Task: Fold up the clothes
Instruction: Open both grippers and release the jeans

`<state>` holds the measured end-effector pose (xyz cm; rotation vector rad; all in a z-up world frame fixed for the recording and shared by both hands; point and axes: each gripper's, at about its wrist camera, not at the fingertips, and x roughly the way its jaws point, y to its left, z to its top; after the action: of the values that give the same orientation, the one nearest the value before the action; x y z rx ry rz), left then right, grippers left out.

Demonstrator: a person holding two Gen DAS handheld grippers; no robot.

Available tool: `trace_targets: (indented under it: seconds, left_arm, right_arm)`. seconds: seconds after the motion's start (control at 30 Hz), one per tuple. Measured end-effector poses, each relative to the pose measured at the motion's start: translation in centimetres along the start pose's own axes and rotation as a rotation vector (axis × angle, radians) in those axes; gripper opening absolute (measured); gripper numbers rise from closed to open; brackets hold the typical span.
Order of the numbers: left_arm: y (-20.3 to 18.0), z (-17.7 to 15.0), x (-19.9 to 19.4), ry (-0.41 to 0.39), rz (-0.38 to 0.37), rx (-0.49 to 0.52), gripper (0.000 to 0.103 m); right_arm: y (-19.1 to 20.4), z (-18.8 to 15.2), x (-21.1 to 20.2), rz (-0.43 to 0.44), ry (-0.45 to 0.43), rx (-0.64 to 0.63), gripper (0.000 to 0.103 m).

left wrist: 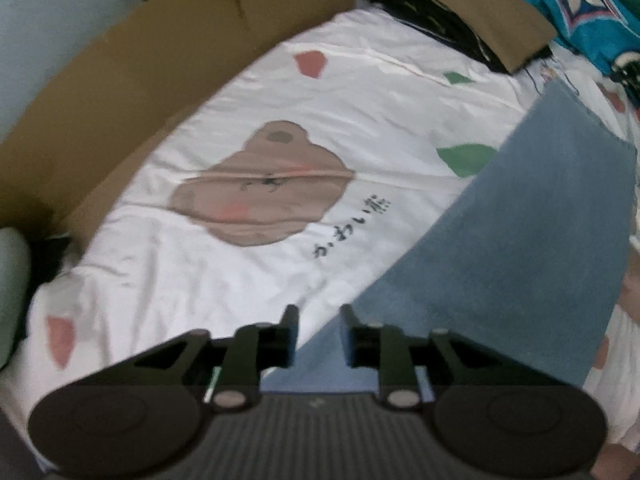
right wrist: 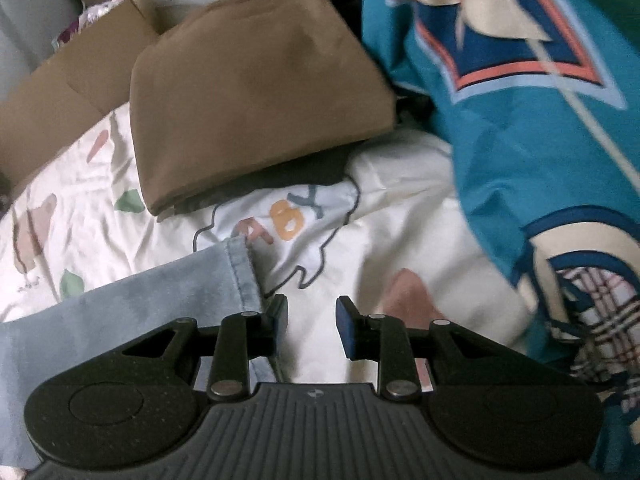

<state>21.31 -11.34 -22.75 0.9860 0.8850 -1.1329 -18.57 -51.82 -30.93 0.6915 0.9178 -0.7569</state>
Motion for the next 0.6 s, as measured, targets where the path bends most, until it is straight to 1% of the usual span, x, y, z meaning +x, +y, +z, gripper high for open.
trace_targets:
  seconds: [0.13,0.2,0.3,0.33,0.37,0.53,0.6]
  left_arm:
    - [1.2,-0.1,-3.2,-0.001,0.051,-0.099,0.028]
    - [1.5,-0.3,-4.9,0.007,0.083,-0.130,0.030]
    - [1.5,-0.8,-7.5,0.023,0.120,-0.172,0.038]
    - [1.4,-1.1,-8.4,0.027,0.132,-0.184,0.042]
    - [1.2,-1.3,-9.5,0.030,0.144,-0.196,0.043]
    - [-0.1,-2.5,-15.0,0.024,0.207,-0.247,0.043]
    - [-0.8,-2.8,-17.2,-0.003,0.228,-0.259,0.045]
  right_arm:
    - [-0.6,0.5,-1.1,0.038,-0.004,-0.072,0.033]
    - [-0.7,0.6,-1.5,0.059,-0.001,-0.105,0.033]
    - [-0.9,0.4,-2.4,0.090,0.006,-0.129,0.034]
    - [-0.9,0.3,-2.8,0.100,0.006,-0.133,0.035]
    - [-0.8,0.1,-3.1,0.111,0.006,-0.136,0.037]
    - [-1.0,-0.6,-4.8,0.170,0.030,-0.172,0.040]
    - [-1.1,-1.0,-5.5,0.194,0.033,-0.194,0.043]
